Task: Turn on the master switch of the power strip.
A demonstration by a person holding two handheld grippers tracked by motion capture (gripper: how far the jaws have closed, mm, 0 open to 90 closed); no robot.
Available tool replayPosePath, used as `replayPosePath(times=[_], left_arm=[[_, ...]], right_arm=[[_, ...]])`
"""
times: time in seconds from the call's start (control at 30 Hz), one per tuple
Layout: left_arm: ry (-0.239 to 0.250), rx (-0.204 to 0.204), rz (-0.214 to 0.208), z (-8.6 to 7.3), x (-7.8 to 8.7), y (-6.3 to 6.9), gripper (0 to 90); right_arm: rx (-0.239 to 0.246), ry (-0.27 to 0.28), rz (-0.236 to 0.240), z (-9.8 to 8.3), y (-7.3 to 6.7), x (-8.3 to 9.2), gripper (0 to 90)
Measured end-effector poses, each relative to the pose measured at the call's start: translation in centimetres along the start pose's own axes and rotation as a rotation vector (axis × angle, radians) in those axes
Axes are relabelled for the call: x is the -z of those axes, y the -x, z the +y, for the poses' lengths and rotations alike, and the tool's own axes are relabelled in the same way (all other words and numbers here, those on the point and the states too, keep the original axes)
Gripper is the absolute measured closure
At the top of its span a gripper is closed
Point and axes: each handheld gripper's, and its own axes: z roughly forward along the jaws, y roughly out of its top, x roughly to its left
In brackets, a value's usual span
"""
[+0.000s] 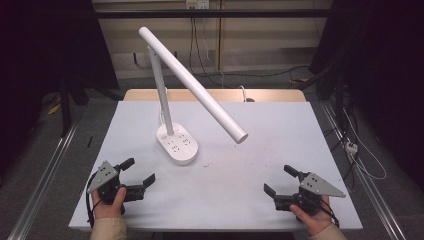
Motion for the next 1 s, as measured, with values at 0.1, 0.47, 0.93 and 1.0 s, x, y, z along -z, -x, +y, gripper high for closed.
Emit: replayPosePath(times=[0.1,0.47,0.93,1.0], left_arm=[[-0.002,-0.004,0.0,0.1,0.0,0.0,2.4],[-0.002,-0.005,-0.004,0.6,-1.0,0.0,2.4],[-0.017,0.004,0.017,1.4,-3.0,-0.2,2.3],[-0.025,0.001,0.023,1.4,-3.2,-0.3,2.4]], right_arm=[[-0.003,0.0,0.003,0.0,-0.1,0.0,3.7],[-0.002,0.007,-0.005,0.1,0.1,0.2,3.9],[-0.002,0.008,-0.006,0.1,0.1,0.2,4.3],[-0.003,0.008,-0.008,0.1,0.1,0.2,4.4]])
